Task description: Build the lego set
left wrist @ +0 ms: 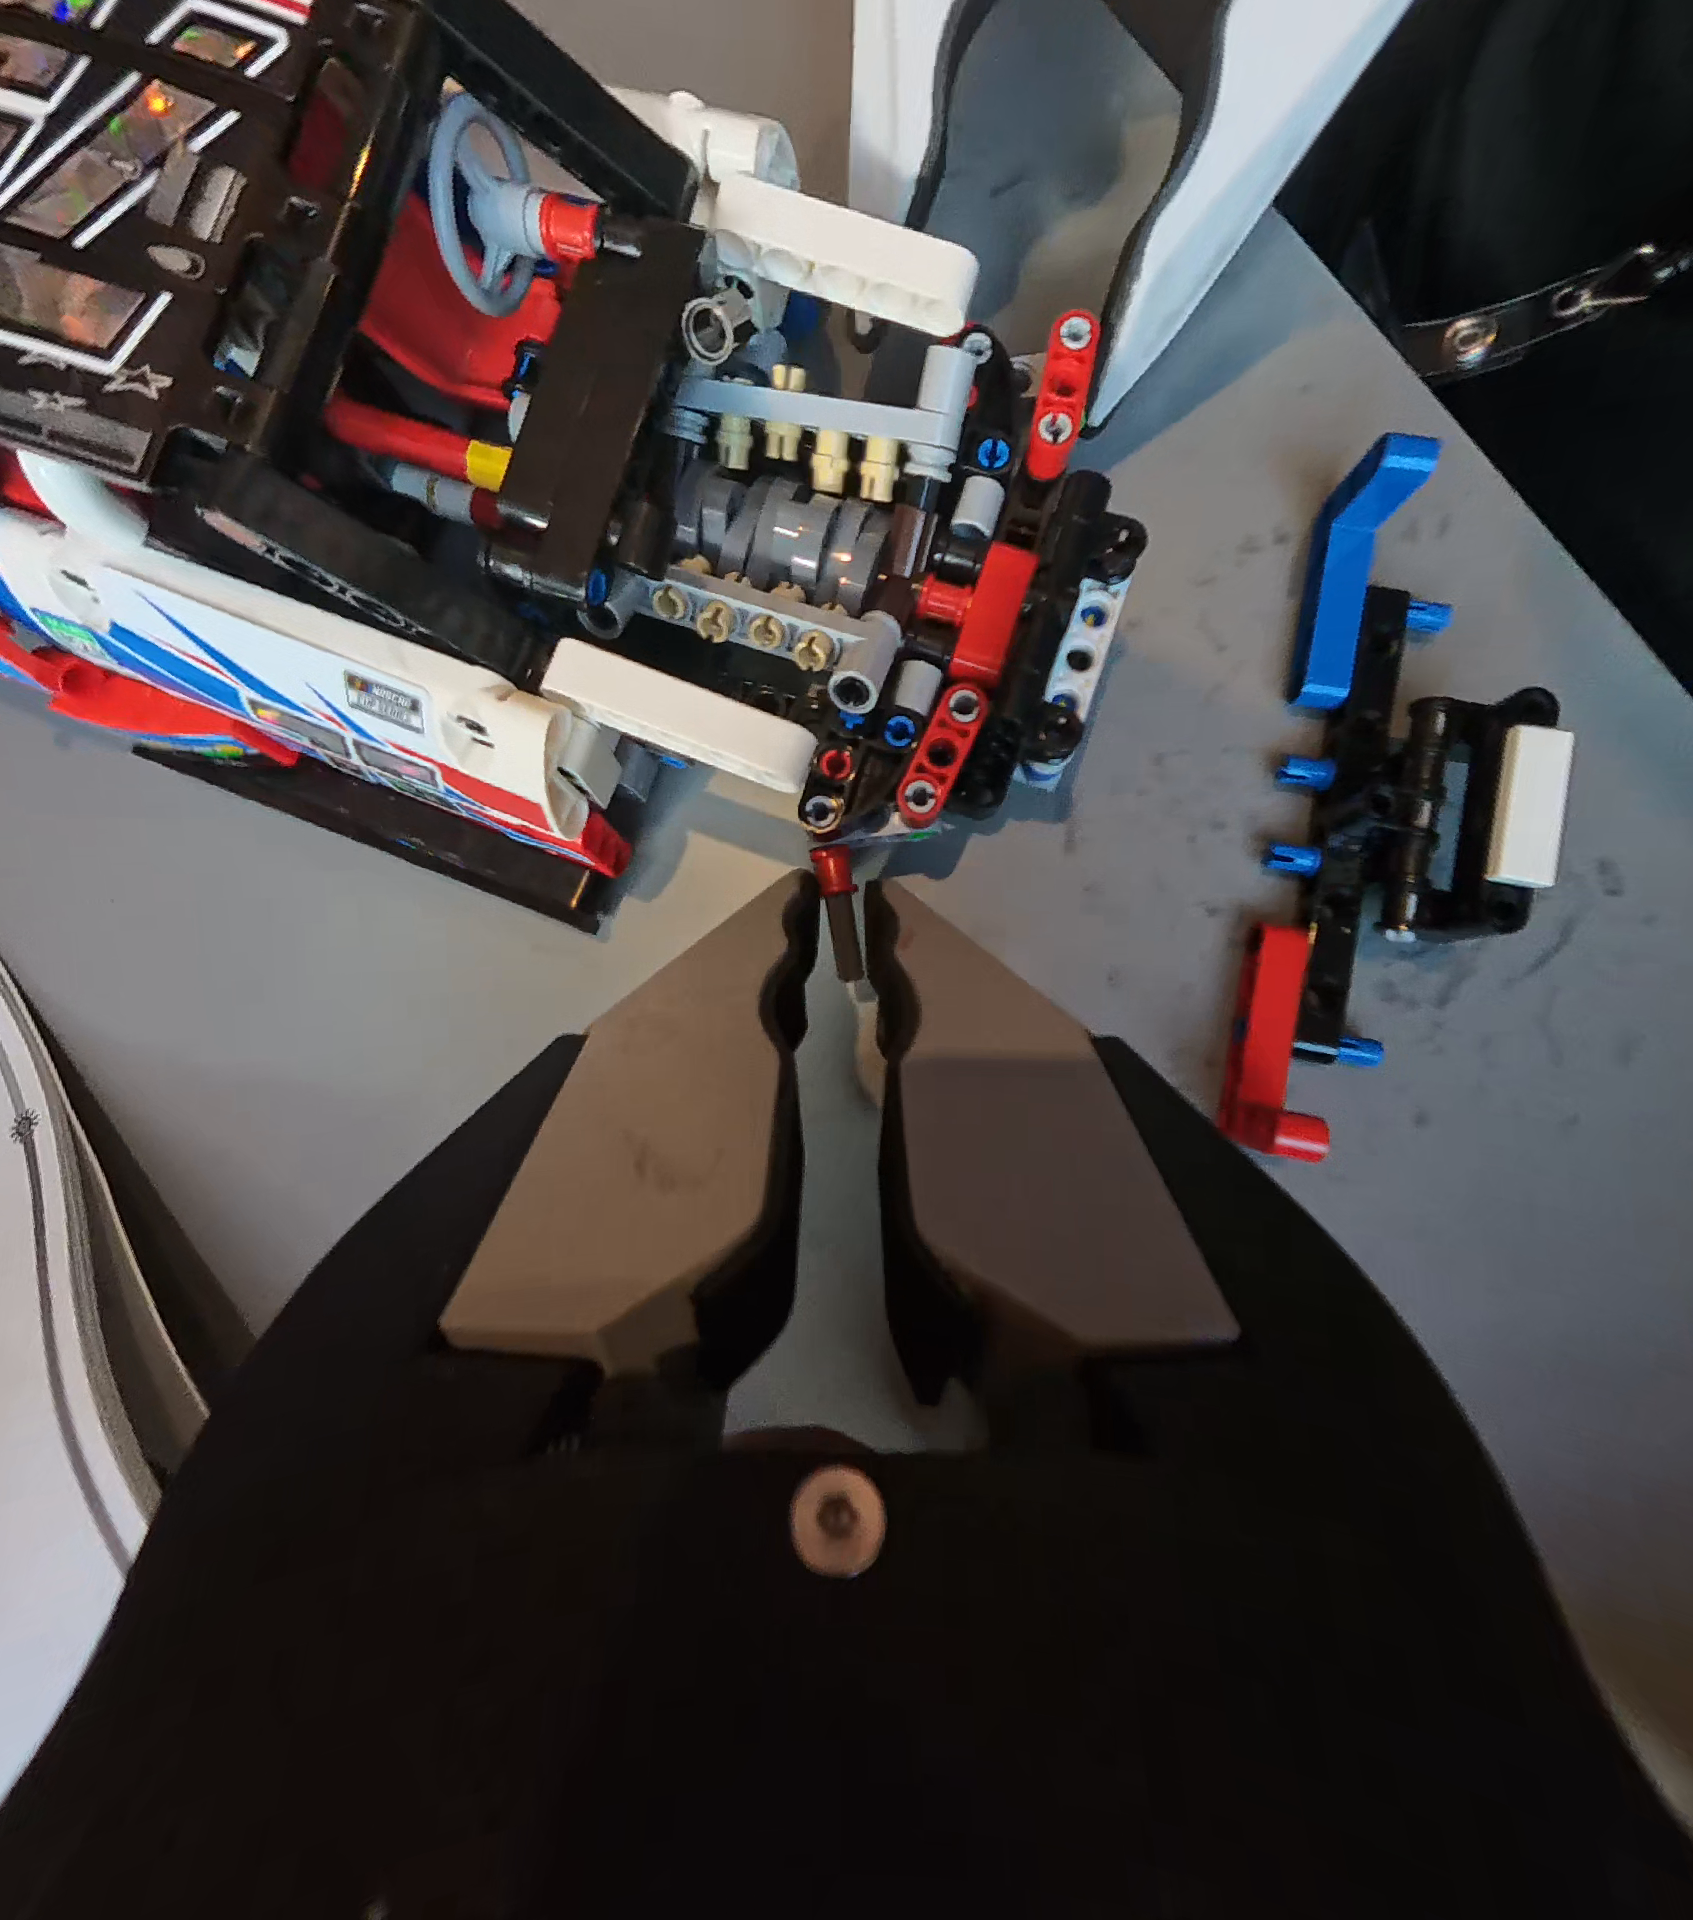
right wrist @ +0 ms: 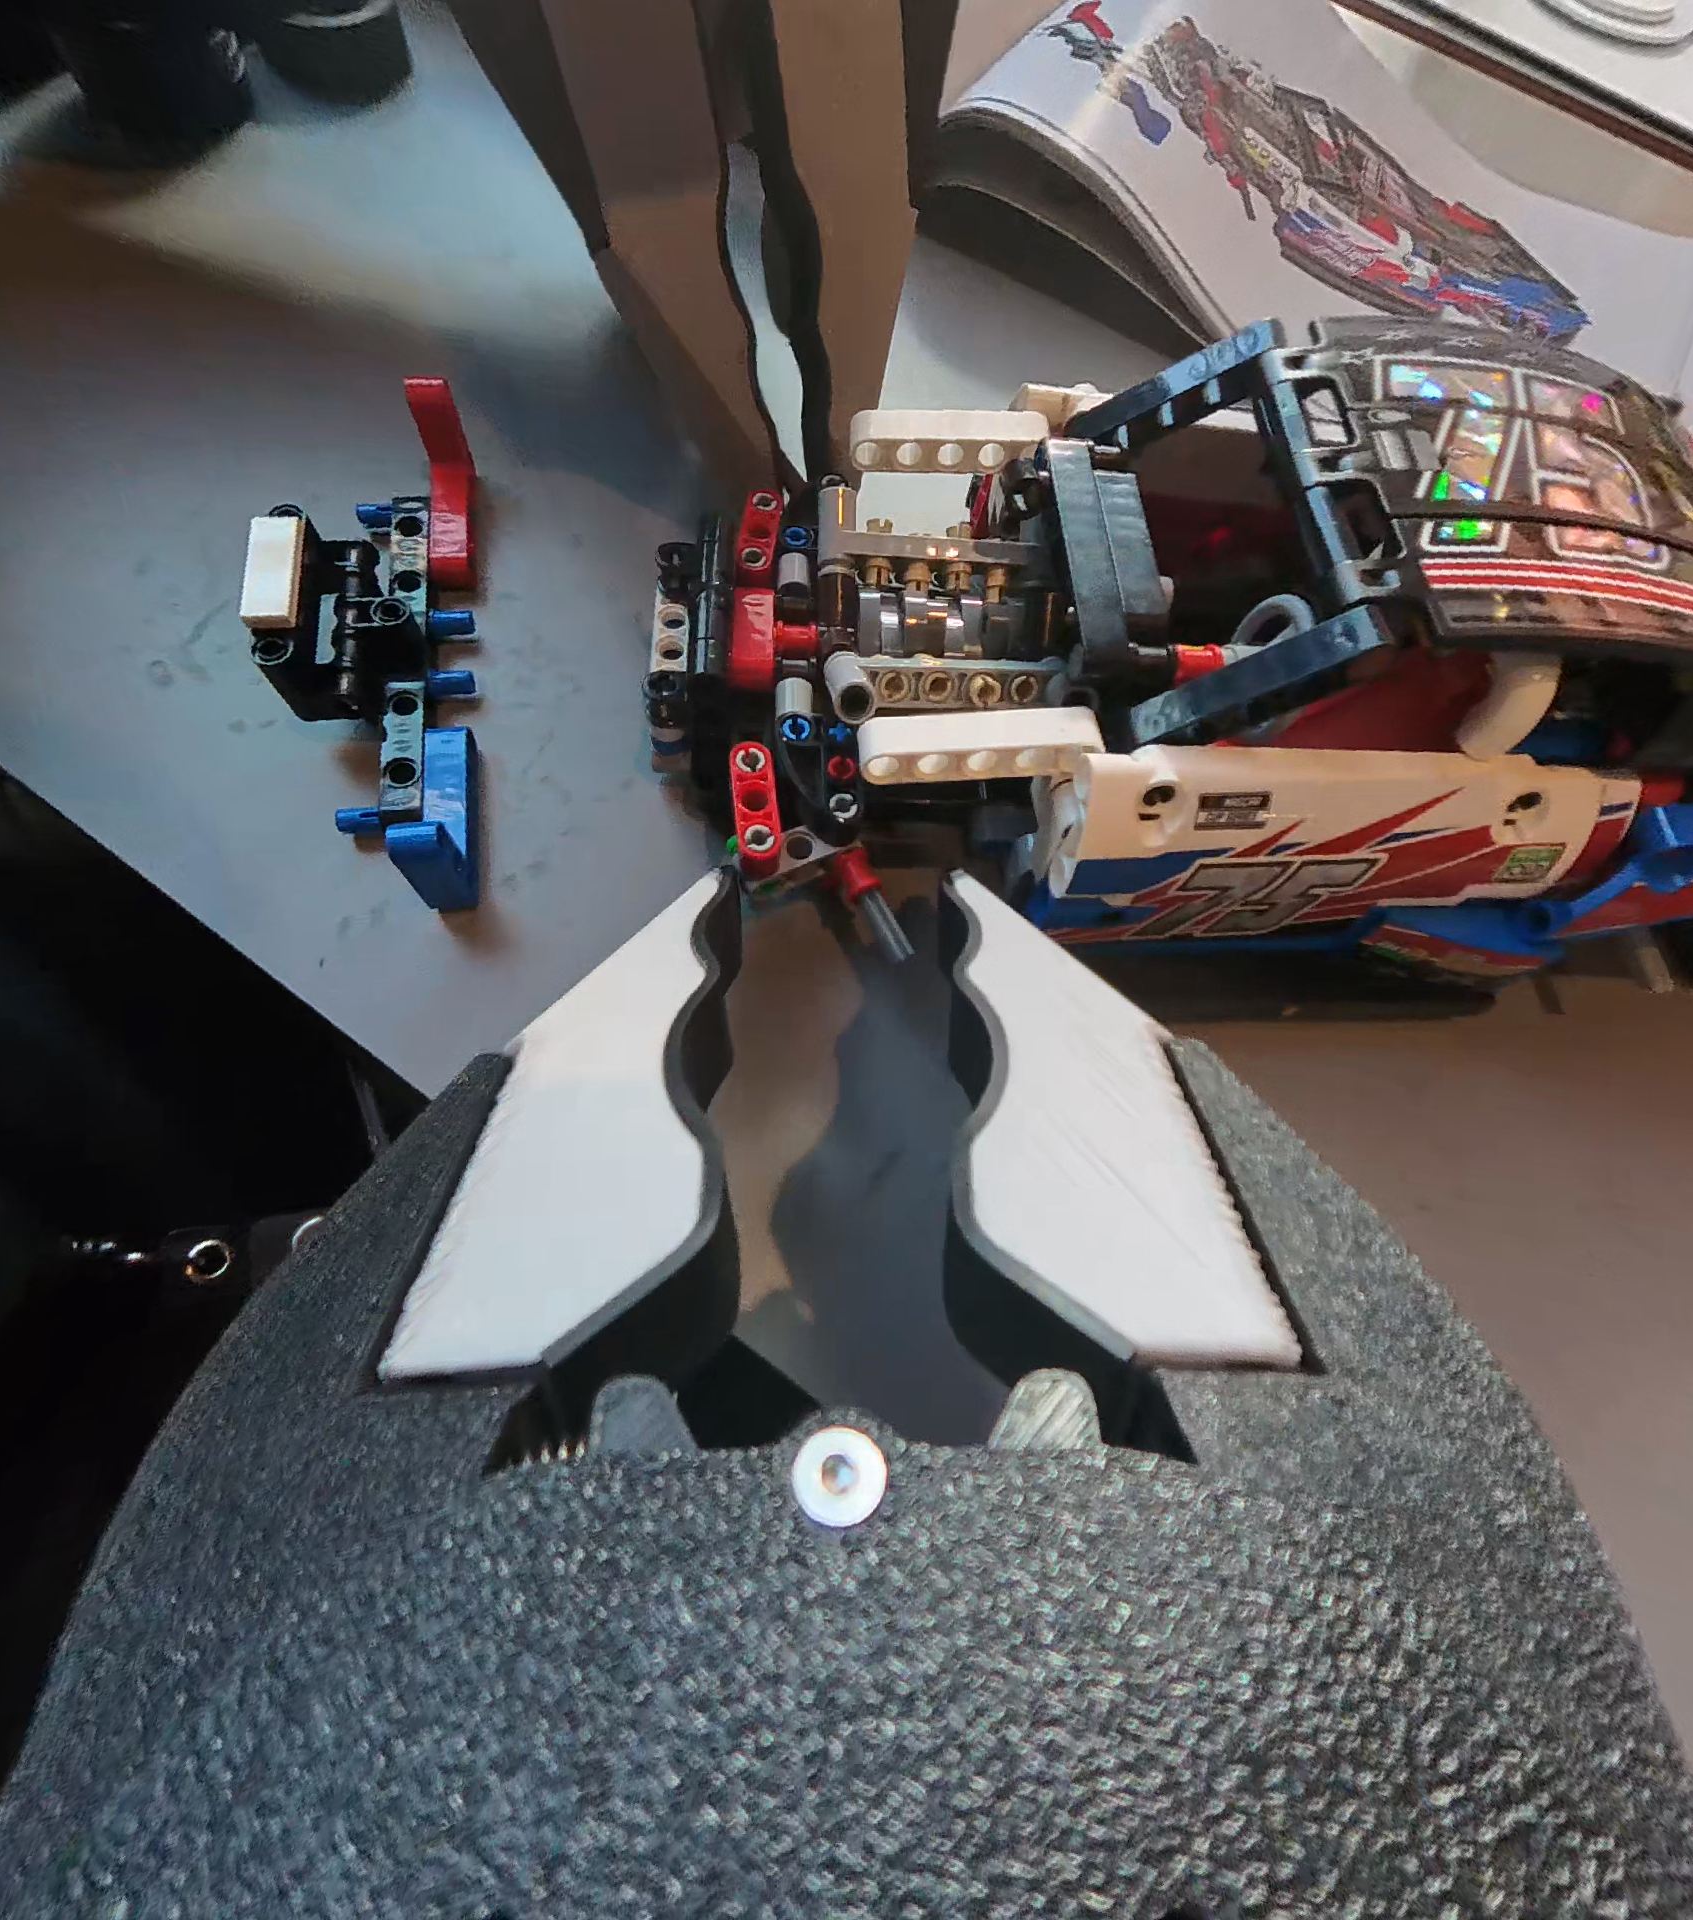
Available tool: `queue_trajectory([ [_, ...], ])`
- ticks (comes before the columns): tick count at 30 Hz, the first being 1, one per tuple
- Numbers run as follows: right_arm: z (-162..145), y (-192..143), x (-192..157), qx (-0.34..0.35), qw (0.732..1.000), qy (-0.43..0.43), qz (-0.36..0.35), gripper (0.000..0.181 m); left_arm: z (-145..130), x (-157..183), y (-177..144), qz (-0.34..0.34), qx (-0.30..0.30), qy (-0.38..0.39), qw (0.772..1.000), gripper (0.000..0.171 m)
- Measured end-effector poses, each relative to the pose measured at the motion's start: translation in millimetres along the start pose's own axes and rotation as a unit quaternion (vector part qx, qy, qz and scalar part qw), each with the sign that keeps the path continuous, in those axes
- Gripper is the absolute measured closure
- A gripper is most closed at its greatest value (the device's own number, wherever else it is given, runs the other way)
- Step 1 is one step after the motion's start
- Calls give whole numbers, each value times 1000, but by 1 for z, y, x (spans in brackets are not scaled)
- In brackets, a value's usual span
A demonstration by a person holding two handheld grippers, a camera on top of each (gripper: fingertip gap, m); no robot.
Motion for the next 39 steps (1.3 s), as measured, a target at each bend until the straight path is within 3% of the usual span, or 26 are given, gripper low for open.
queue_trajectory([
  [4, -4, -5, -12, -2, 999, -29, 18, 151, 2, 20, -1, -12, -4, 33, 999, 166],
  [12, -7, -12, -31, -8, 998, 0, -61, 153, 6, 25, -1, -37, -42, 101, 993, 165],
  [17, -6, -19, -35, -6, 997, 2, -74, 152, 1, 27, -5, -51, -52, 78, 994, 154],
  [21, -5, -35, -27, 11, 998, 0, -64, 148, -5, 30, -10, -23, -57, 56, 997, 144],
  [25, -14, -52, 1, 14, 998, 20, -64, 144, -12, 33, -35, 23, -44, 5, 999, 134],
  [29, -23, -56, 34, 21, 994, 105, -30, 136, -8, 56, -59, 45, 6, -48, 998, 126],
  [32, -22, -46, 43, 31, 989, 141, 26, 132, -17, 70, -55, 66, -4, -96, 993, 123],
  [36, -23, -34, 49, 5, 993, 108, 37, 130, -29, 78, -36, 55, 2, -164, 985, 125],
  [39, -20, -28, 46, -17, 995, 79, 55, 128, -30, 83, -25, 40, 1, -167, 985, 125],
])
Point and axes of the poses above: each gripper's, where its closed fingertips meet, y out along the fingers, z out of its top, x = y × z across the jaws, the point moved 5 cm from there along -y, back along the fingers, and after that the axes turned 6 degrees about -x, right-handed, at the moved point
